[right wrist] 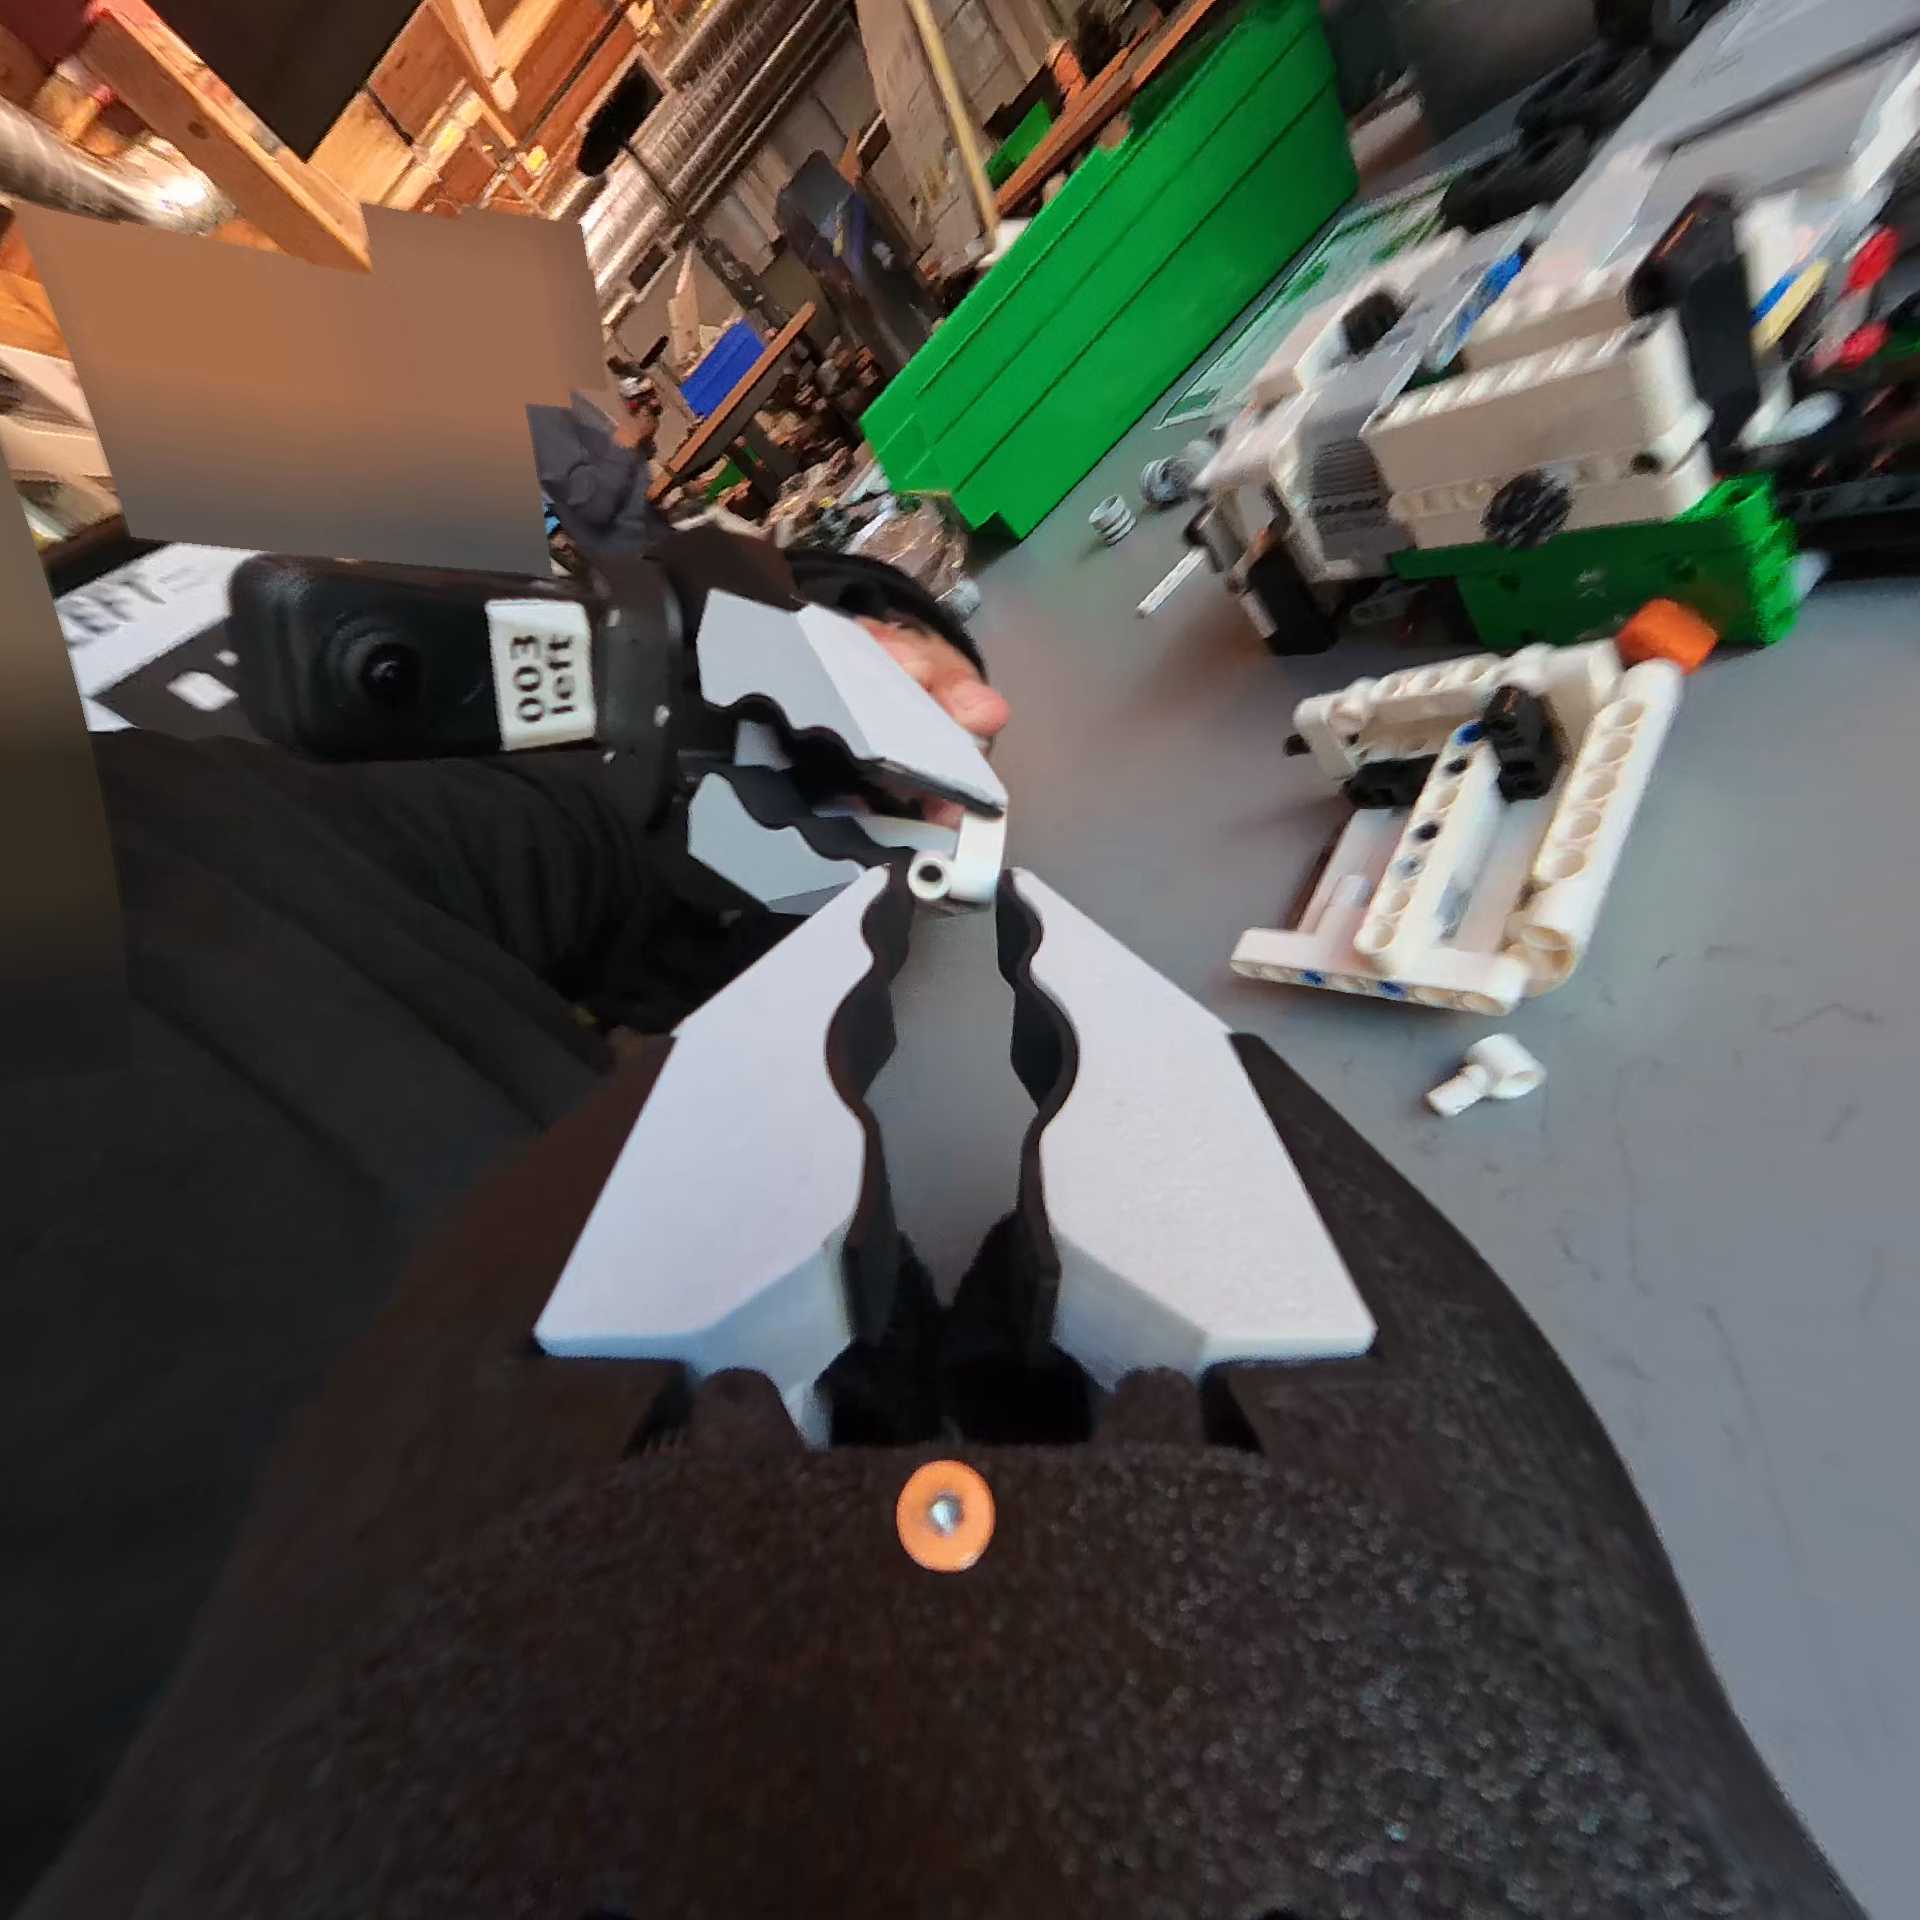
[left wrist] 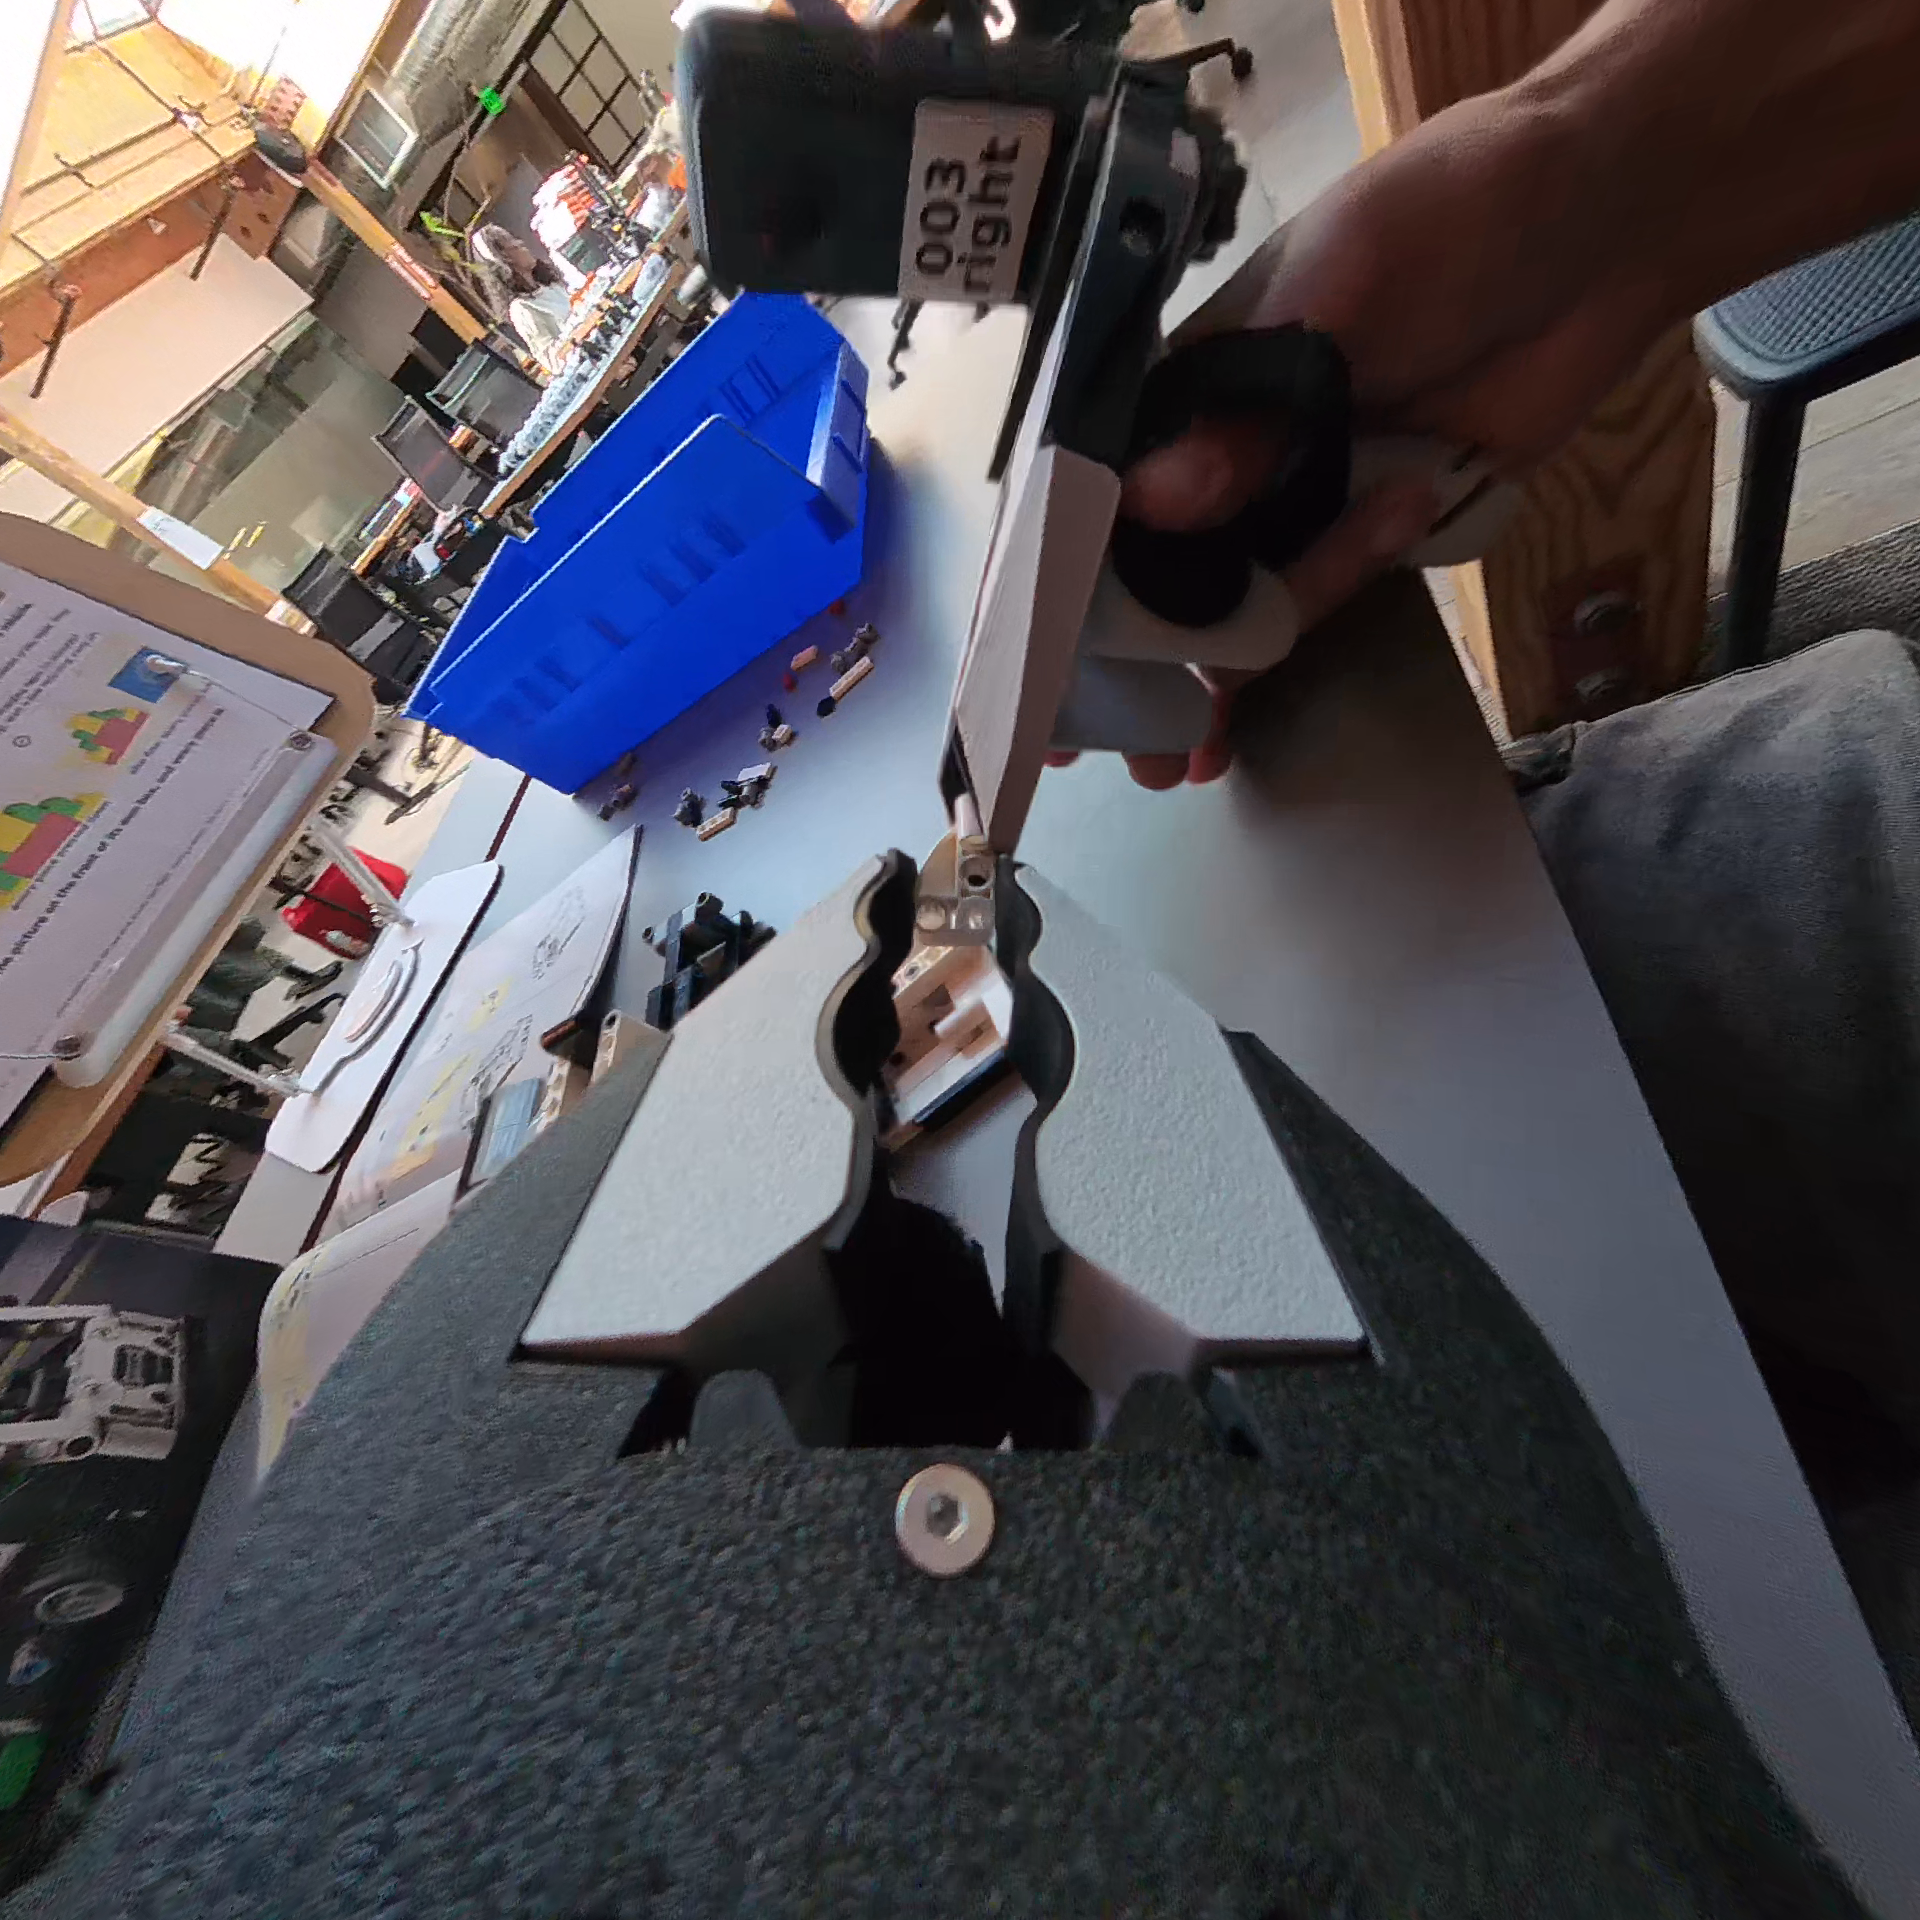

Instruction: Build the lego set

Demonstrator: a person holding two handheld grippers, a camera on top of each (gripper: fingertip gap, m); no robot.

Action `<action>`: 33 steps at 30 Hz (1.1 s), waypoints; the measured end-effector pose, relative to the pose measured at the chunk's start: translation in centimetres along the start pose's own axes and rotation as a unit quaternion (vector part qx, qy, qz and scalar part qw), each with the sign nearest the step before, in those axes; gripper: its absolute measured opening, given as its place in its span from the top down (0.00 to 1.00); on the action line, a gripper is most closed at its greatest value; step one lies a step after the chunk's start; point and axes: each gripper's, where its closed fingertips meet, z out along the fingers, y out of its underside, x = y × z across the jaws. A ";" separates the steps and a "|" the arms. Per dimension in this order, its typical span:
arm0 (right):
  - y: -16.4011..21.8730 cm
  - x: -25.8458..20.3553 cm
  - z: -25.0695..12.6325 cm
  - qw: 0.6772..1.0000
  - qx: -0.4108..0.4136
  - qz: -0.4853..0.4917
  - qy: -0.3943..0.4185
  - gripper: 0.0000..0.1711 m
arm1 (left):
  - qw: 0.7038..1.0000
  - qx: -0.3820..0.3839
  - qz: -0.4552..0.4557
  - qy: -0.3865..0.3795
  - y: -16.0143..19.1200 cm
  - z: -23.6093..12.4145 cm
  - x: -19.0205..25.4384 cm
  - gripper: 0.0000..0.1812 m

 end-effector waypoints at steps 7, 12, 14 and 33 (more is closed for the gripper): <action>-0.9 1.2 -0.4 0.960 0.004 -0.200 0.197 0.88 | 0.997 -0.037 0.046 -0.052 0.8 -0.1 -0.9 0.92; -1.1 1.1 0.2 0.947 0.022 -0.213 0.241 0.91 | 0.993 -0.056 0.064 -0.081 1.0 -0.1 -1.3 0.92; -1.3 1.1 0.2 0.938 0.028 -0.229 0.259 0.92 | 0.991 -0.062 0.076 -0.096 1.0 -0.1 -1.5 0.92; -0.9 -0.6 -1.4 0.705 -0.059 -0.628 0.323 0.96 | 0.966 0.033 -0.195 0.165 0.3 -0.1 2.0 0.90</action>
